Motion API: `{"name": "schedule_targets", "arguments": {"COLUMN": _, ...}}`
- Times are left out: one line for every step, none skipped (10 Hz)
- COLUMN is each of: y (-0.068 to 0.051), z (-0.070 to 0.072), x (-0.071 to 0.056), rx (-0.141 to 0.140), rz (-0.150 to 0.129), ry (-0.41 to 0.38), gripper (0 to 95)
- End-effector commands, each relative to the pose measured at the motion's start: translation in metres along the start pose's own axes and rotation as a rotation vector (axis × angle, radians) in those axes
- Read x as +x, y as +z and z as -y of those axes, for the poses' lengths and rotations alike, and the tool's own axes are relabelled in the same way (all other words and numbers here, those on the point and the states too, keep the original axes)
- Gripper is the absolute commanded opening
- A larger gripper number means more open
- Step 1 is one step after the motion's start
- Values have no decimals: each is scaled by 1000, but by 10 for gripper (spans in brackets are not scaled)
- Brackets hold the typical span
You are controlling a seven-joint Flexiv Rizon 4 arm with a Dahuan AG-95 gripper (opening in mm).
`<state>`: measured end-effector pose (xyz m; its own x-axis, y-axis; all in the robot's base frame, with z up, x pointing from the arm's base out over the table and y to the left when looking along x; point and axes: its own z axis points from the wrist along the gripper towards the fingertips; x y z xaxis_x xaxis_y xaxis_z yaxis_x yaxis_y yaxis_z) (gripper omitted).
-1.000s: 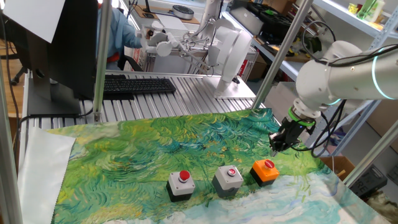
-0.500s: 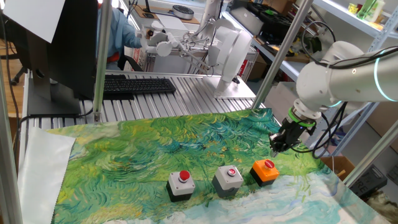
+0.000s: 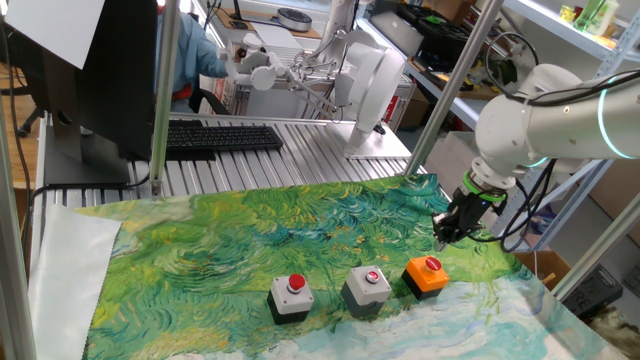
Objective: Press three buttons from left to right in sequence
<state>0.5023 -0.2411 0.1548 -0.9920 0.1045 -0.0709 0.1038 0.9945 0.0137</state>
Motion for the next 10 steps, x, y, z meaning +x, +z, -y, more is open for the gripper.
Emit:
{"name": "schedule_targets", "arguments": {"y": 0, "z": 0, "x": 0, "rx": 0, "rz": -1, "ry": 2, "gripper": 0}}
{"name": "schedule_targets", "arguments": {"y": 0, "z": 0, "x": 0, "rx": -2, "rz": -1, "ry": 8, "gripper": 0}}
{"name": "schedule_targets", "arguments": {"y": 0, "z": 0, "x": 0, "rx": -3, "rz": -1, "ry": 10, "gripper": 0}}
{"name": "schedule_targets", "arguments": {"y": 0, "z": 0, "x": 0, "rx": -3, "rz": -5, "ry": 11, "gripper": 0}}
{"name": "schedule_targets", "arguments": {"y": 0, "z": 0, "x": 0, "rx": -3, "rz": -8, "ry": 11, "gripper": 0}}
{"name": "schedule_targets", "arguments": {"y": 0, "z": 0, "x": 0, "rx": -4, "rz": -11, "ry": 11, "gripper": 0}}
{"name": "schedule_targets", "arguments": {"y": 0, "z": 0, "x": 0, "rx": -4, "rz": -20, "ry": 9, "gripper": 0}}
{"name": "schedule_targets", "arguments": {"y": 0, "z": 0, "x": 0, "rx": -1, "rz": -41, "ry": -5, "gripper": 0}}
{"name": "schedule_targets", "arguments": {"y": 0, "z": 0, "x": 0, "rx": 0, "rz": -56, "ry": -23, "gripper": 0}}
{"name": "schedule_targets", "arguments": {"y": 0, "z": 0, "x": 0, "rx": 3, "rz": -59, "ry": -41, "gripper": 0}}
